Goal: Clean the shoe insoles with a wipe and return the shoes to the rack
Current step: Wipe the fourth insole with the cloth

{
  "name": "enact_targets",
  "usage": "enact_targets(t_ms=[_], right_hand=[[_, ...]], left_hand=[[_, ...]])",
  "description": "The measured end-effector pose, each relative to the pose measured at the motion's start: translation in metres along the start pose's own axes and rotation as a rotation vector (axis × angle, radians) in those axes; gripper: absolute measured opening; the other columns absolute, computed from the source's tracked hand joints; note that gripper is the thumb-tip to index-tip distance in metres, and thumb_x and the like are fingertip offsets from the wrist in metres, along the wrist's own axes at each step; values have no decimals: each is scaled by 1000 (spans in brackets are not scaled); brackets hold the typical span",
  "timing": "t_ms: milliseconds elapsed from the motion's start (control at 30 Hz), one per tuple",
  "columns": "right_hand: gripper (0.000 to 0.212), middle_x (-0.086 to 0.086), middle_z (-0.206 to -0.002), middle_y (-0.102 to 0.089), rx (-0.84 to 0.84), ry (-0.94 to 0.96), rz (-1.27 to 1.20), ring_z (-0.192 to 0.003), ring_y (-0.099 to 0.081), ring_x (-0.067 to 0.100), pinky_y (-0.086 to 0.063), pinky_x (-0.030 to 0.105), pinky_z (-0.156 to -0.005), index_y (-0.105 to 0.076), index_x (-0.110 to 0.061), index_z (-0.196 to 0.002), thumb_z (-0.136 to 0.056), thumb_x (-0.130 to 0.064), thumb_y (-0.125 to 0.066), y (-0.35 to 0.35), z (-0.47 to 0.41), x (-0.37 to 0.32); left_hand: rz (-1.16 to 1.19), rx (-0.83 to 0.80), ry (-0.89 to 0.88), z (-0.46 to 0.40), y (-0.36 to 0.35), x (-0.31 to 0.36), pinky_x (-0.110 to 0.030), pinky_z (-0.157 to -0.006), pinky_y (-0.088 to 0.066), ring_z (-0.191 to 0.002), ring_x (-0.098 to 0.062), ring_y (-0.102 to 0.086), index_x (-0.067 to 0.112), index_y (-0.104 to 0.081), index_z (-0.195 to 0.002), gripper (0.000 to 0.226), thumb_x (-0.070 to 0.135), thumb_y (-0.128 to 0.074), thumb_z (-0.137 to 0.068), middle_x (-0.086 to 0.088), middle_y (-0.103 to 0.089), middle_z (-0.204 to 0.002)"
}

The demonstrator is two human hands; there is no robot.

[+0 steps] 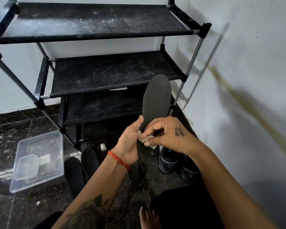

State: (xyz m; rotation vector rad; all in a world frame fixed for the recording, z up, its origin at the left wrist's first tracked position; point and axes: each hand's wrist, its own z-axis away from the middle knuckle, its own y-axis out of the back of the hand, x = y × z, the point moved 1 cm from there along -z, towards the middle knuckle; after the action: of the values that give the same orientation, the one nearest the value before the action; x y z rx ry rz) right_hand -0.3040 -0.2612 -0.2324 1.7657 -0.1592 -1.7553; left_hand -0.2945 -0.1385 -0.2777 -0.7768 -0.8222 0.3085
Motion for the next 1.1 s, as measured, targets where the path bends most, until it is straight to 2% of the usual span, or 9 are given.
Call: enact_targets(t_ms=[100,267,400,567,700,733,867,1000,1100], right_hand=[[20,-2,-79,-72,-73,-37,55,-76,-67,12,-54,23,-75,-77,-17,-74,-64,-1,-80,9,7,0],[19,2,-69,-70,299,-49,-74,-58,-63,3,-47,8,-59,-74,-16,-75,-68,1,-78,20,8,2],[23,-5,-74,-70,211,-57,53,-66,-63,1,-50,11,-65,-73,-18,-80,-65,-2,-81,5,1,6],[24,-1,-75,-71,77,-38,55,-67,-64,6,-53,14,-68,-74,-14,-81,-63,1,-81,-1,0,0],[21,-6,-73,-72,-73,-48,78,-72,-67,8,-51,13,-70,-75,-16,-74,-65,2,-79,10,8,-2],[21,-9,-71,-72,-53,-49,73,-72,-67,7,-50,13,-71,-75,-17,-74,-65,2,-79,13,10,-1],[23,-10,-68,-67,282,-25,-42,-63,-60,1,-47,9,-63,-73,-16,-76,-67,4,-77,19,6,6],[29,-2,-78,-67,241,-50,29,-67,-60,3,-47,8,-64,-72,-15,-90,-67,3,-77,3,-1,7],[27,-2,-78,-68,188,-75,66,-68,-62,3,-50,10,-66,-72,-15,-89,-67,2,-78,-1,-2,7]], left_hand=[[-55,10,-5,1,1,2,-28,-81,-56,-92,-18,-70,8,-63,-114,52,41,-25,-101,-8,-71,-107],[-34,18,-8,2,-1,6,-29,-68,-59,-77,-19,-72,6,-62,-110,55,45,-23,-101,-11,-73,-96],[-1,0,-10,3,-5,2,-28,-75,-57,-81,-18,-72,4,-62,-105,57,44,-20,-102,-12,-73,-93],[-1,22,-1,3,-1,3,-30,-75,-57,-81,-19,-72,5,-65,-101,58,46,-24,-100,-11,-74,-93],[-44,52,15,2,3,3,-32,-88,-54,-103,-21,-66,6,-60,-119,60,50,-24,-99,-12,-67,-118],[-52,53,10,2,3,4,-32,-89,-54,-105,-21,-65,6,-58,-123,61,51,-24,-99,-12,-65,-121],[-29,60,-23,1,2,6,-27,-79,-57,-91,-18,-70,6,-61,-115,57,48,-25,-99,-10,-71,-106],[-17,37,-38,0,1,4,-29,-81,-56,-89,-19,-71,4,-61,-111,59,47,-22,-100,-14,-72,-101],[-3,43,-30,-2,2,2,-29,-78,-57,-86,-20,-72,3,-61,-107,60,48,-22,-100,-14,-72,-99]])
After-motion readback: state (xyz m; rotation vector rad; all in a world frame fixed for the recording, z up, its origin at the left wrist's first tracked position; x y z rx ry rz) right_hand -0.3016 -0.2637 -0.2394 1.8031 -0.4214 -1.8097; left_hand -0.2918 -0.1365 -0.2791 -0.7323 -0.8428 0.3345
